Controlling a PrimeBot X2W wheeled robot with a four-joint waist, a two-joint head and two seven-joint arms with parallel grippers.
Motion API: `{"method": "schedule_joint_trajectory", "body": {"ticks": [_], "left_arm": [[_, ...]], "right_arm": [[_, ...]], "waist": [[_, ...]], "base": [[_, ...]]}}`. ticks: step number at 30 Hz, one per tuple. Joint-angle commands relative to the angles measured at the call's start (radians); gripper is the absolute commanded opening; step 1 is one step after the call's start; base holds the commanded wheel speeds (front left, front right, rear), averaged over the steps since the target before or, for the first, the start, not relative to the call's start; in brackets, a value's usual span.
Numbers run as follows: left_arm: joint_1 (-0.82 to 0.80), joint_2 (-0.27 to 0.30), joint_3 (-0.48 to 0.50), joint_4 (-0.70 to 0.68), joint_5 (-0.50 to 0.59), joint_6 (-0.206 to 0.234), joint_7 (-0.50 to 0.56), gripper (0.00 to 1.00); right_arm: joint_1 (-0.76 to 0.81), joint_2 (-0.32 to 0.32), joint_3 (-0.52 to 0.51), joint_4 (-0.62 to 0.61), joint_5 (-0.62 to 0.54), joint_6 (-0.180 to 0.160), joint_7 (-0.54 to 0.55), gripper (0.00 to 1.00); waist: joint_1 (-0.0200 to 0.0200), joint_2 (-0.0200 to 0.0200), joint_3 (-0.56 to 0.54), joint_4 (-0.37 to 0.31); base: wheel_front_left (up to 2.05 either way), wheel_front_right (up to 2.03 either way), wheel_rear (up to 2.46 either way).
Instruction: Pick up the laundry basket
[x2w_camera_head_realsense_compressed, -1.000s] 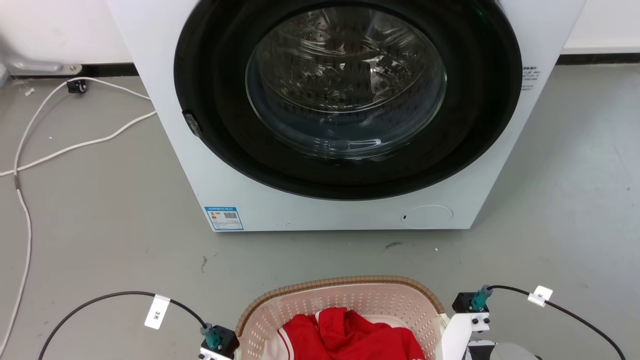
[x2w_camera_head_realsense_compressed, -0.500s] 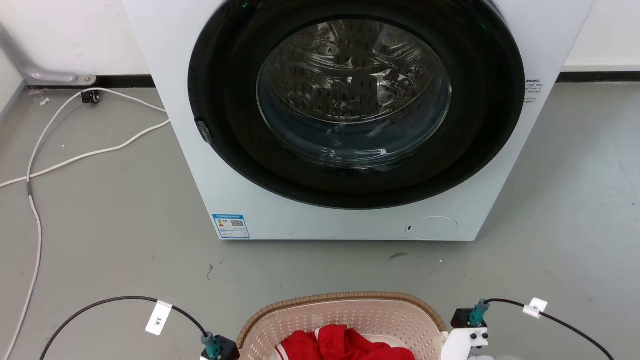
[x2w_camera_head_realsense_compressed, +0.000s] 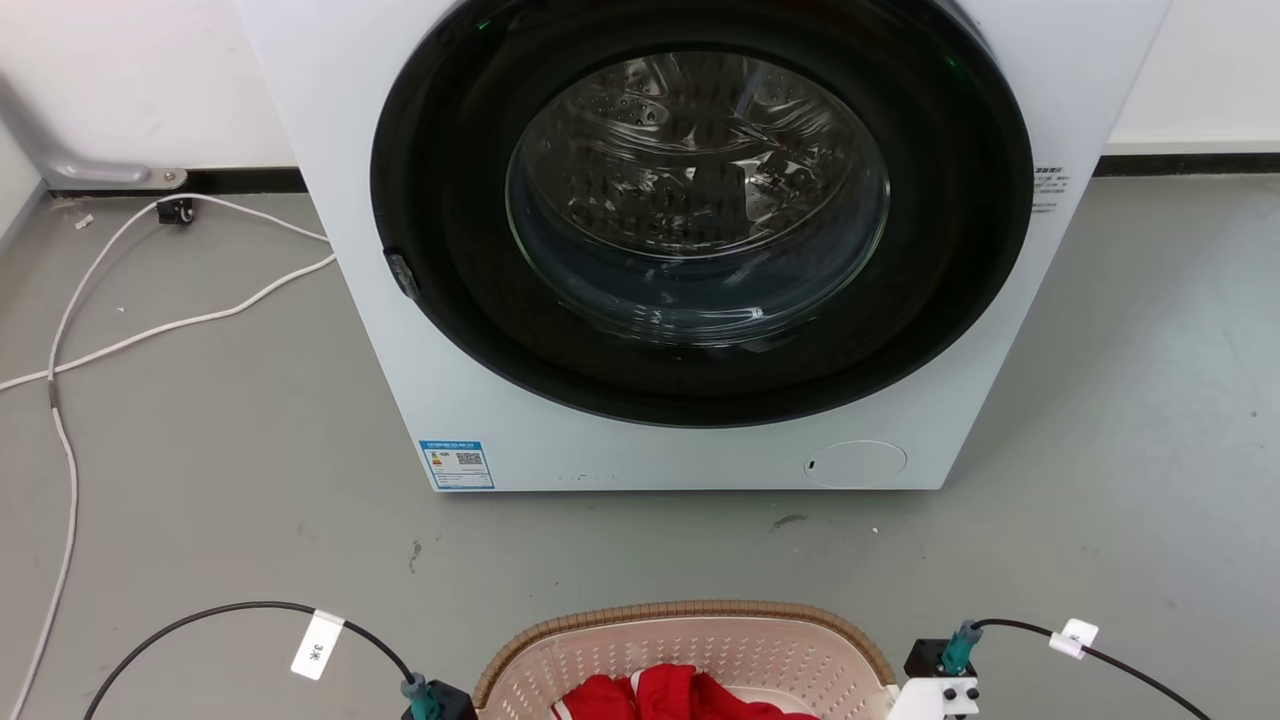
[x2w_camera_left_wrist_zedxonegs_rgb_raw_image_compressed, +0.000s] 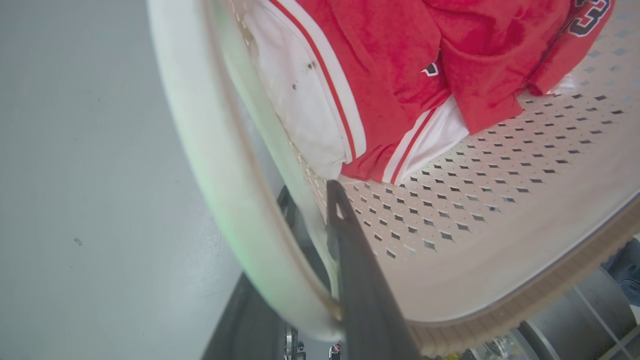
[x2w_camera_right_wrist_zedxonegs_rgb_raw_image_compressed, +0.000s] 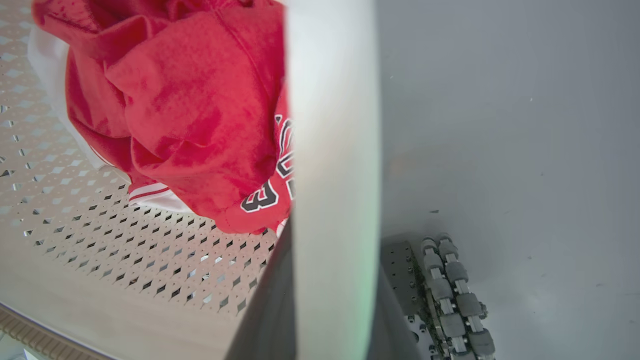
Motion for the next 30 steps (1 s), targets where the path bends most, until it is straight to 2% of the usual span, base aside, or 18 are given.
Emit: {"method": "schedule_joint_trajectory", "body": {"ticks": [1,30], "left_arm": [[0.011,0.019,-0.005,0.011,0.008,0.000,0.001,0.00],[-0.006,0.018,-0.006,0.004,0.014,0.004,0.014,0.00]], "right_arm": [[0.009,-0.022,-0.005,-0.005,-0.007,0.000,0.003,0.00],[0.045,-0.022,-0.091,-0.104,-0.085,0.000,0.064,0.00]], "waist": [[0.0000,0.0000,0.000,-0.002],[0.0000,0.0000,0.007,0.001]], "base": [[0.00,0.00,0.00],[0.00,0.00,0.00]]}}
